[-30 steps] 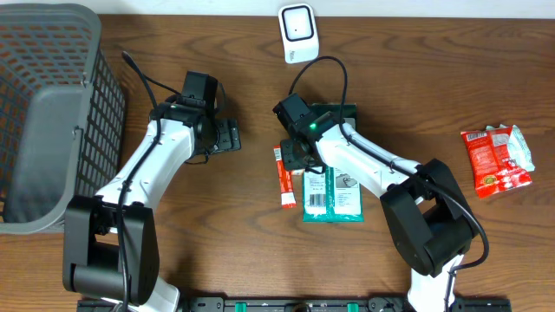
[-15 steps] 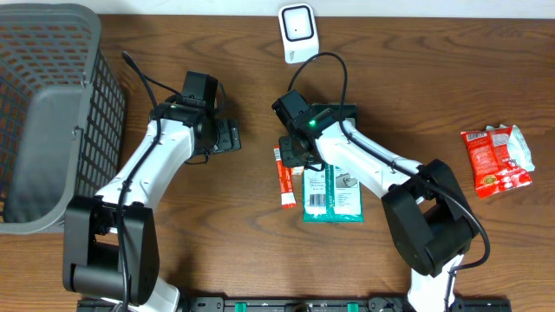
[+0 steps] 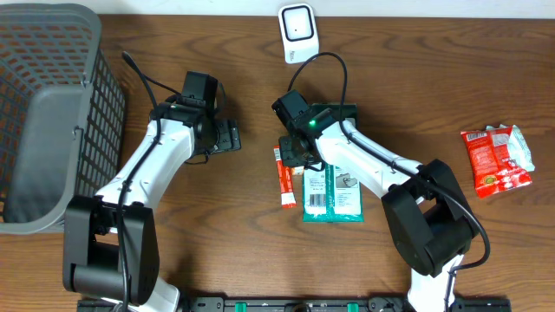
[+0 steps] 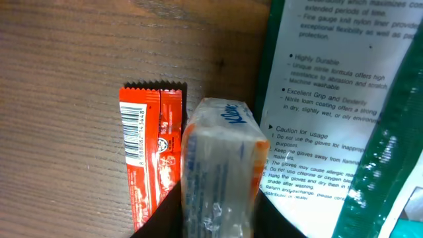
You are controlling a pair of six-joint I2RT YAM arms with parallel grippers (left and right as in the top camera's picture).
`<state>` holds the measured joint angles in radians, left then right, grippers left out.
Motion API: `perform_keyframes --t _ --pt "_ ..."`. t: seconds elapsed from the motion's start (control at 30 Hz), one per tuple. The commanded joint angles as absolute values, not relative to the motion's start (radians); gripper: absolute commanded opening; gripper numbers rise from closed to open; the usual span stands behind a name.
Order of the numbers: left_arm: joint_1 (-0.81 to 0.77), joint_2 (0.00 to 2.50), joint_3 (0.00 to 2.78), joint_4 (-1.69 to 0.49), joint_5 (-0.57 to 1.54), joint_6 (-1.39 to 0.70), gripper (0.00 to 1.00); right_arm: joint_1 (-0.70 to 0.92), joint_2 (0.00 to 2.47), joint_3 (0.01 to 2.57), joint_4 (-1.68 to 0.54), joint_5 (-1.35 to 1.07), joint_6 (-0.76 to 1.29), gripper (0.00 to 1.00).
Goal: Scan the item barcode
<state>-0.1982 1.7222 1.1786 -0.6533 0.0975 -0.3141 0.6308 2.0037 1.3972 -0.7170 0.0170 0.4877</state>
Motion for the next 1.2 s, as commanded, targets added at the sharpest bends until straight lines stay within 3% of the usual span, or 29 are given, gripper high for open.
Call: perform_keyframes --t 0.0,0.1,0.17,0.2,0.27,0.33,0.43,0.53,0.7,0.87,1.17 --pt "-0.196 1.706 1.188 -0.657 0.078 -0.316 0.87 0.636 2.007 1.415 -0.719 0.029 0.492 0.46" --pt "-0.196 1.706 1.188 -0.657 0.078 -0.316 0.88 0.636 2.007 1.415 -0.722 0.029 0.492 0.27" --pt "-0.196 1.706 1.188 -0.657 0.078 -0.316 0.87 0.636 2.007 1.415 -0.724 0.029 0.492 0.21" --pt "-0.196 1.706 1.188 -0.657 0.078 -0.316 0.87 0.636 2.007 1.415 -0.726 0.029 0.492 0.21" --pt "-0.196 1.706 1.188 -0.657 0.078 -0.316 0.87 0.636 2.007 1.415 -0.726 0.029 0.492 0.38" --pt "-0.196 1.706 1.188 -0.657 0.078 -0.316 0.87 0.636 2.007 1.415 -0.726 0.029 0.492 0.41" --pt "-0.196 1.706 1.188 -0.657 0.078 -0.316 0.87 0.637 2.007 1.411 -0.726 0.028 0.493 0.36" --pt "-0.196 1.706 1.188 -0.657 0.078 -0.316 0.87 0.643 2.009 1.41 -0.736 0.029 0.493 0.25" --pt "-0.196 1.706 1.188 -0.657 0.078 -0.316 0.87 0.644 2.009 1.41 -0.74 0.025 0.493 0.21" --pt "-0.196 1.706 1.188 -0.657 0.078 -0.316 0.87 0.643 2.005 1.417 -0.746 0.025 0.492 0.01" --pt "-0.196 1.706 1.188 -0.657 0.078 -0.316 0.88 0.639 1.879 1.57 -0.935 0.063 0.421 0.01"
